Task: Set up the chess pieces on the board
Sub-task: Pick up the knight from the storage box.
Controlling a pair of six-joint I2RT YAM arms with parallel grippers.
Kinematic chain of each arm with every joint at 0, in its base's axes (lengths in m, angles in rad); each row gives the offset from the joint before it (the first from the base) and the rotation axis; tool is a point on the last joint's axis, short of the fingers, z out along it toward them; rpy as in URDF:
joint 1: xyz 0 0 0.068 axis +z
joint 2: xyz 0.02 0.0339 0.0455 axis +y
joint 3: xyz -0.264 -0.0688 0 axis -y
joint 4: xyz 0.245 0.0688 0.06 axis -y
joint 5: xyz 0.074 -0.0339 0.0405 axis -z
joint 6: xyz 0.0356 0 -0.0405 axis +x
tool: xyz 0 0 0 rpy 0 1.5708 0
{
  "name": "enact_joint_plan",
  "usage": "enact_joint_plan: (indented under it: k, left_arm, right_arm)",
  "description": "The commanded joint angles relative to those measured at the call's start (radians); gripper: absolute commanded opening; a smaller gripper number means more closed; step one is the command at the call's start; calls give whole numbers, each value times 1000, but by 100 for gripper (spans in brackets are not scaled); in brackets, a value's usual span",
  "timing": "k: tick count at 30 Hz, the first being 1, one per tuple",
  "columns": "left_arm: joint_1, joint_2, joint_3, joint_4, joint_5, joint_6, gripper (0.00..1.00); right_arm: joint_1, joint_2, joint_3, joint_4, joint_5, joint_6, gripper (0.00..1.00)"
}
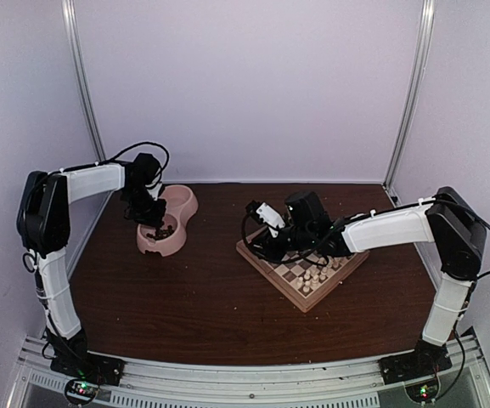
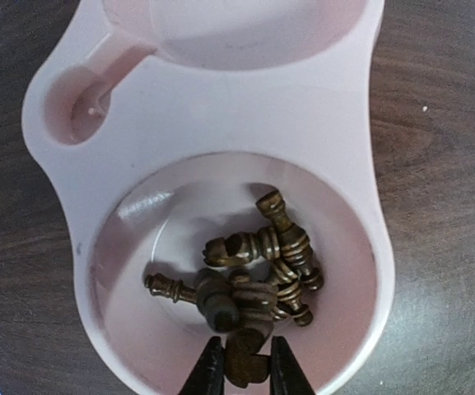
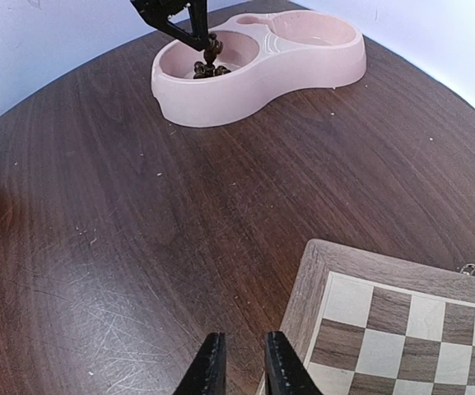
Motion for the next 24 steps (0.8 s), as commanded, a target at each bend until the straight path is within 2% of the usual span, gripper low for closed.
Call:
enact_joint_plan:
  k: [1, 7, 12, 15, 20, 24]
  left_arm:
    - [9, -71, -26, 56, 1, 10, 14]
    - [9, -95, -33, 55, 20, 10, 11]
    - [9, -119, -35, 43, 99, 11, 10]
    - [9, -129, -38, 43, 198, 20, 10]
    - [7, -128, -45, 79, 448, -5, 10]
    - [-28, -117, -31, 85, 513, -45, 10]
  right_arm:
    - [9, 14, 27, -5, -4, -5, 19]
    - [9, 12, 27, -5, -5, -5, 19]
    - [10, 17, 29, -2, -8, -2, 19]
    - [10, 16, 28, 2, -7, 2, 19]
    - [9, -4, 9, 24, -2, 7, 19]
    - [10, -34, -24, 52, 39, 9, 18]
